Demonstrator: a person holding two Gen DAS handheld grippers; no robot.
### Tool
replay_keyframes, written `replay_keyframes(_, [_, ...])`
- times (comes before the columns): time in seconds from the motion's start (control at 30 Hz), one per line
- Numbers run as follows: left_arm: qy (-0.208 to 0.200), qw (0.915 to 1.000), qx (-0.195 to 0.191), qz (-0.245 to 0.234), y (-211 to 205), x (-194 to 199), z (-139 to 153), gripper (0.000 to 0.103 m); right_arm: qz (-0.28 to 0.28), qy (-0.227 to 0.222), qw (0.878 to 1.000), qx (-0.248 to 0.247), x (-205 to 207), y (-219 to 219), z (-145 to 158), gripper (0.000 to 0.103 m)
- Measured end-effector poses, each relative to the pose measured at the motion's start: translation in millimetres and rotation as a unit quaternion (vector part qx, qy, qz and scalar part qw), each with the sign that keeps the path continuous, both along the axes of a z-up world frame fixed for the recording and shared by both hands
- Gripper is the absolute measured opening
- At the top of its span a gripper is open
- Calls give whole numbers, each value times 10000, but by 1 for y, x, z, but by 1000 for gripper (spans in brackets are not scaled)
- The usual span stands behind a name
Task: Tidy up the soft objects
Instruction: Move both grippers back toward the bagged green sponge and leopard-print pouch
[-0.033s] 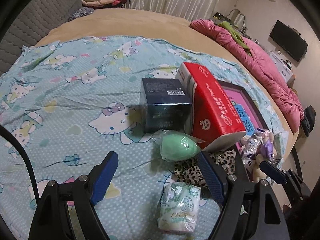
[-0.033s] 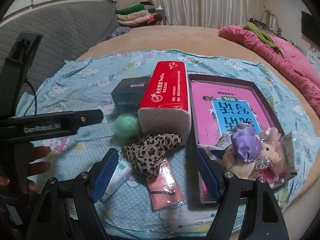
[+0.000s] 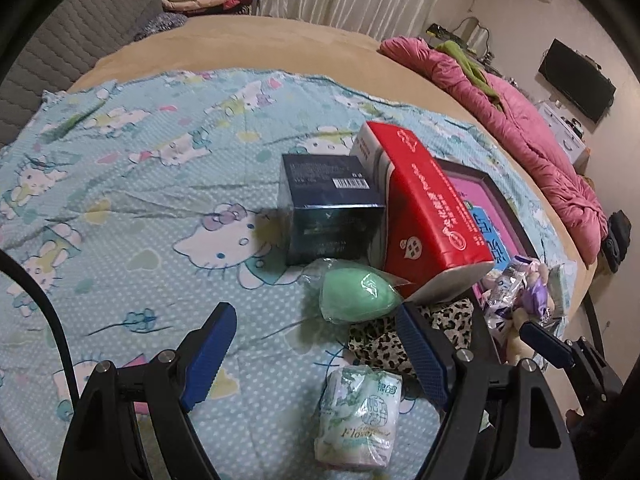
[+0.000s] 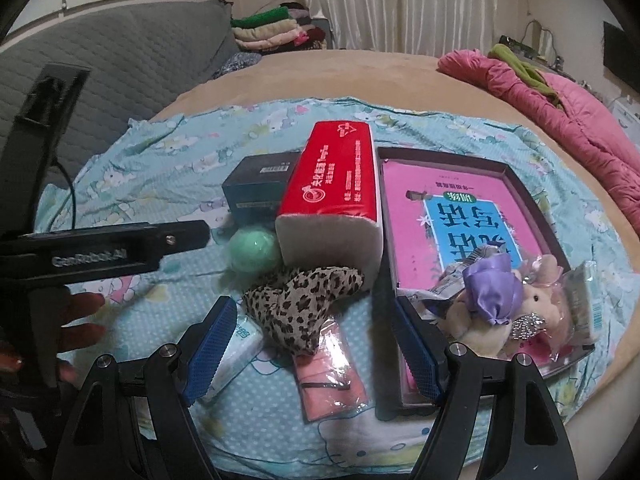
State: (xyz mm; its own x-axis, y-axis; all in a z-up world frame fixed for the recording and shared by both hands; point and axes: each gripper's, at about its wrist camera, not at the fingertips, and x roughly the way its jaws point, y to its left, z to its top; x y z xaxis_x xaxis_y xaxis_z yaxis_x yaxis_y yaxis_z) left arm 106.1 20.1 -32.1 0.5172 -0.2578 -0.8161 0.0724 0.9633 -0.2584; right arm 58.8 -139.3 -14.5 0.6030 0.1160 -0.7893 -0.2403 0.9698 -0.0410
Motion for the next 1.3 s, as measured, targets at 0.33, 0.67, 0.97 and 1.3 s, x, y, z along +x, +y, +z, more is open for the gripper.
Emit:
replay_keyframes(0.33, [205,9993,-52,-319,-12,20,-22,81,70,147,9998,-71,9,6,-15,80])
replay_keyframes(0.67, [400,9981,-227,-413,-13,35,-39,81,189,192,9993,-266,20,18,-30,80])
replay_keyframes(0.97, [518,9961,-511,-505,-12,44,-49,81,342,209,9976,-558,33,30,-48,76])
replay_keyframes(1.3, [526,9953,-594,-547,-13,57,-56,81,391,321,9979,-399,43,23,-59,24])
